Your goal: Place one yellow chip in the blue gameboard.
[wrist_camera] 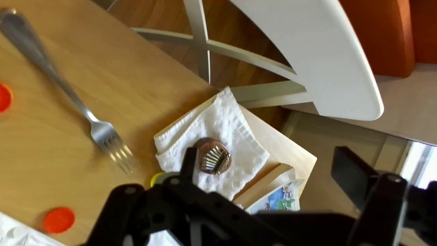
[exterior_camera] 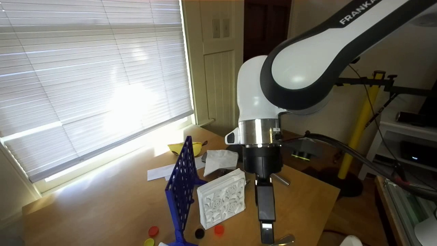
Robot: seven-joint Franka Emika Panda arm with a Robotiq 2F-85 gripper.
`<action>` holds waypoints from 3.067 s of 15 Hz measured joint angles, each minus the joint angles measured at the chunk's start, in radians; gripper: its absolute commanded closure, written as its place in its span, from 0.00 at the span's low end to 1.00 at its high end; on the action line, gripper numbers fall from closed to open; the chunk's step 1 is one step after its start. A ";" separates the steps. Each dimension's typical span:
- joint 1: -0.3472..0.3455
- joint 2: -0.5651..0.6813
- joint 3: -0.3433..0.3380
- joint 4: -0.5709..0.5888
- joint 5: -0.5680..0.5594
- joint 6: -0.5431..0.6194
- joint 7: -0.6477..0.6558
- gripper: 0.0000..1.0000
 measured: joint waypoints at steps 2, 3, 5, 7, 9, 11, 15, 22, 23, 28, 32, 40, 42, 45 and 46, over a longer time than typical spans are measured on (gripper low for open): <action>0.031 -0.005 0.000 -0.003 -0.007 -0.028 0.134 0.00; 0.046 -0.011 0.000 -0.005 -0.010 -0.042 0.202 0.00; 0.068 -0.023 0.000 -0.011 -0.012 -0.055 0.284 0.00; 0.070 -0.022 -0.002 -0.010 -0.012 -0.054 0.280 0.00; 0.069 -0.018 -0.010 -0.010 -0.012 -0.056 0.284 0.00; 0.069 -0.008 -0.024 -0.008 -0.045 -0.094 0.374 0.00; 0.071 -0.004 -0.028 -0.008 -0.047 -0.097 0.377 0.00; 0.079 -0.005 -0.028 -0.027 -0.089 0.004 0.431 0.00; 0.084 -0.006 -0.028 -0.042 -0.117 0.053 0.454 0.00; 0.090 -0.026 -0.037 -0.143 -0.349 0.200 0.669 0.00; 0.085 -0.069 -0.073 -0.222 -0.565 0.289 0.866 0.00; 0.059 -0.014 -0.089 -0.342 -0.185 0.517 0.690 0.00; 0.047 -0.006 -0.088 -0.341 -0.117 0.517 0.624 0.00; 0.047 -0.006 -0.090 -0.343 -0.133 0.533 0.640 0.00; 0.049 -0.004 -0.093 -0.348 -0.179 0.564 0.674 0.00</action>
